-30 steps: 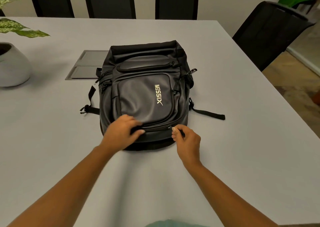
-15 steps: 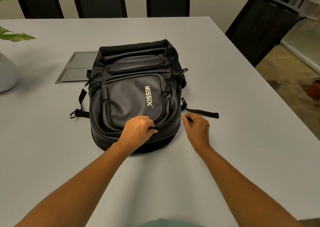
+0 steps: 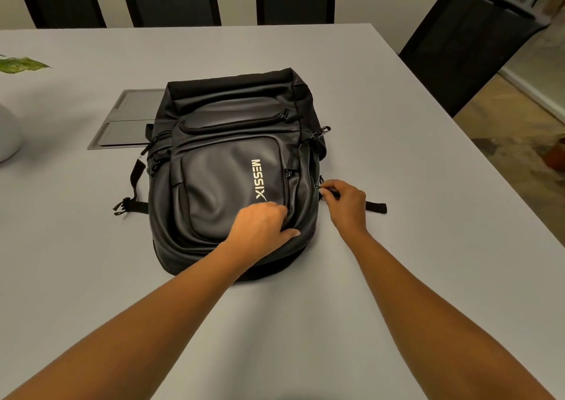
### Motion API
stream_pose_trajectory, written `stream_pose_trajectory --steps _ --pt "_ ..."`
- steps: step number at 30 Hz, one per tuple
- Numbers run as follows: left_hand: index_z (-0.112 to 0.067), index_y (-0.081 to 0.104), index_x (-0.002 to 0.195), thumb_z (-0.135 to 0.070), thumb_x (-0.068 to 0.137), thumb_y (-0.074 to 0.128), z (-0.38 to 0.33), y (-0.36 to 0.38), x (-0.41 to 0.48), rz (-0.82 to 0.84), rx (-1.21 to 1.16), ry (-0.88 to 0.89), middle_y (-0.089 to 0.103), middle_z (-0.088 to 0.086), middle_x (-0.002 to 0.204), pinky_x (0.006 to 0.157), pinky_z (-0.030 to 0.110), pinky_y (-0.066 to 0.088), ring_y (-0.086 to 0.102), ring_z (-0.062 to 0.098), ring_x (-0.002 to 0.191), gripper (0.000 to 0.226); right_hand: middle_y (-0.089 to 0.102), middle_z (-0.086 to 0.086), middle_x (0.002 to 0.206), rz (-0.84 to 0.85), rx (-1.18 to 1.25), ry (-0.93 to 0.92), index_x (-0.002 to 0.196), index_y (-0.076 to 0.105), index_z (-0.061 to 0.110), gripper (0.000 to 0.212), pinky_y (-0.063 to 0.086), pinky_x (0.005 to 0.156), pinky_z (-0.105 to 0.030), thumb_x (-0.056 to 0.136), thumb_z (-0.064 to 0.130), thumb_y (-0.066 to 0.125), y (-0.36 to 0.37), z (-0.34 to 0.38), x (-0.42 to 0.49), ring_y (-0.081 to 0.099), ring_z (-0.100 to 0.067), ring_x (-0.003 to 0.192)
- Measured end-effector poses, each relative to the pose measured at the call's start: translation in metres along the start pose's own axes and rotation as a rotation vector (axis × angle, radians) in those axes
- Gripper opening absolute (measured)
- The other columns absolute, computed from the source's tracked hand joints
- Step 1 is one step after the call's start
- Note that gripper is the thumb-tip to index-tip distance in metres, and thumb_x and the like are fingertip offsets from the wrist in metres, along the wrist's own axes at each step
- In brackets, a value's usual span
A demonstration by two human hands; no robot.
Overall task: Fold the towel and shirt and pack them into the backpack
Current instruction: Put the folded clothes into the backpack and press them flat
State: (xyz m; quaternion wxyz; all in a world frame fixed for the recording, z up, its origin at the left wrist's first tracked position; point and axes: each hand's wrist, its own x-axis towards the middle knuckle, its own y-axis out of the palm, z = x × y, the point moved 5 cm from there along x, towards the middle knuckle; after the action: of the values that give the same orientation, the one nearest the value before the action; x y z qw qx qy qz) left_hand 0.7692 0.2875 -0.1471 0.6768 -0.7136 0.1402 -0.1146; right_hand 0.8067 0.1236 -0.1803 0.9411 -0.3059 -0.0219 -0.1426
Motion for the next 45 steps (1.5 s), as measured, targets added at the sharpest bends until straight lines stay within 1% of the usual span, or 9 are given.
stream_pose_trajectory --steps 7,11,15,24,27,31,38,43,45 --pt "-0.007 0.06 0.091 -0.02 0.097 0.041 -0.036 0.011 0.035 0.125 0.153 0.051 0.061 0.01 0.093 0.065 0.031 0.037 0.06 0.029 0.089 0.023 0.07 -0.01 0.092 -0.076 -0.043 0.046 0.098 0.071 0.005 0.016 0.047 0.077 -0.022 0.09 0.014 0.061 0.001 -0.006 0.006 0.064 -0.021 0.085" --pt "-0.009 0.033 0.061 -0.009 0.094 0.038 -0.034 0.021 0.033 0.116 0.116 0.076 0.03 0.002 0.058 0.045 0.025 0.018 0.035 0.019 0.053 0.033 0.069 -0.011 0.093 -0.109 -0.056 0.105 0.098 0.069 0.003 0.016 0.042 0.073 -0.02 0.091 0.013 0.058 0.003 -0.003 0.021 0.059 -0.016 0.079" --pt "-0.021 0.028 0.039 -0.012 0.036 0.086 -0.032 0.012 0.027 -0.131 0.104 0.152 0.009 -0.004 0.044 0.05 0.017 -0.011 0.011 0.016 0.035 0.058 0.069 -0.01 0.098 -0.135 -0.057 0.154 0.101 0.068 0.004 0.017 0.035 0.068 -0.009 0.092 0.013 0.057 0.006 0.003 0.051 0.062 -0.02 0.086" --pt "-0.017 0.043 0.033 -0.013 0.028 0.091 -0.025 0.025 0.024 -0.227 0.068 0.15 0.034 -0.004 0.03 0.043 0.015 0.004 0.012 0.013 0.034 0.049 0.068 -0.014 0.104 -0.119 -0.107 0.223 0.103 0.067 0.003 0.018 0.037 0.072 -0.02 0.093 0.012 0.056 0.021 0.012 0.091 0.062 -0.026 0.094" --pt "-0.017 0.048 0.039 -0.016 0.032 0.092 -0.023 0.03 0.017 -0.237 0.057 0.115 0.04 -0.004 0.035 0.041 0.016 0.01 0.032 0.013 0.027 0.045 0.067 -0.014 0.106 -0.133 -0.032 0.305 0.105 0.066 0.003 0.019 0.039 0.073 -0.022 0.093 0.013 0.056 0.027 0.009 0.086 0.062 -0.026 0.096" --pt "-0.018 0.058 0.055 -0.033 0.055 0.085 -0.015 0.037 -0.005 -0.375 0.01 0.08 0.05 -0.004 0.05 0.043 0.019 0.025 0.048 0.014 0.043 0.031 0.064 -0.015 0.114 -0.081 0.08 0.357 0.118 0.058 0.004 0.028 0.043 0.086 -0.03 0.094 0.018 0.053 0.035 0.005 0.064 0.059 -0.029 0.105" --pt "-0.02 0.067 0.094 -0.037 0.087 0.044 0.032 0.051 -0.069 -0.53 -0.122 -0.118 0.062 0.001 0.106 0.088 0.038 0.032 0.049 0.018 0.106 0.029 0.059 -0.011 0.117 0.017 0.097 0.394 0.121 0.054 0.007 0.033 0.04 0.088 -0.031 0.097 0.027 0.045 0.043 -0.019 -0.034 0.054 -0.027 0.109" --pt "-0.014 0.065 0.102 -0.018 0.087 0.062 0.073 0.068 -0.107 -0.567 -0.275 -0.474 0.053 0.01 0.123 0.107 0.054 0.022 0.044 0.026 0.121 0.017 0.059 -0.01 0.109 0.05 0.148 0.45 0.114 0.057 0.006 0.038 0.046 0.089 -0.038 0.097 0.037 0.043 0.052 -0.028 -0.084 0.056 -0.027 0.102" --pt "-0.008 0.058 0.115 -0.02 0.083 0.067 0.087 0.073 -0.117 -0.554 -0.423 -0.675 0.044 0.017 0.134 0.109 0.056 0.023 0.036 0.032 0.129 0.035 0.061 -0.011 0.109 0.082 0.212 0.508 0.116 0.056 0.008 0.04 0.05 0.089 -0.047 0.095 0.04 0.045 0.062 -0.029 -0.098 0.059 -0.03 0.101"
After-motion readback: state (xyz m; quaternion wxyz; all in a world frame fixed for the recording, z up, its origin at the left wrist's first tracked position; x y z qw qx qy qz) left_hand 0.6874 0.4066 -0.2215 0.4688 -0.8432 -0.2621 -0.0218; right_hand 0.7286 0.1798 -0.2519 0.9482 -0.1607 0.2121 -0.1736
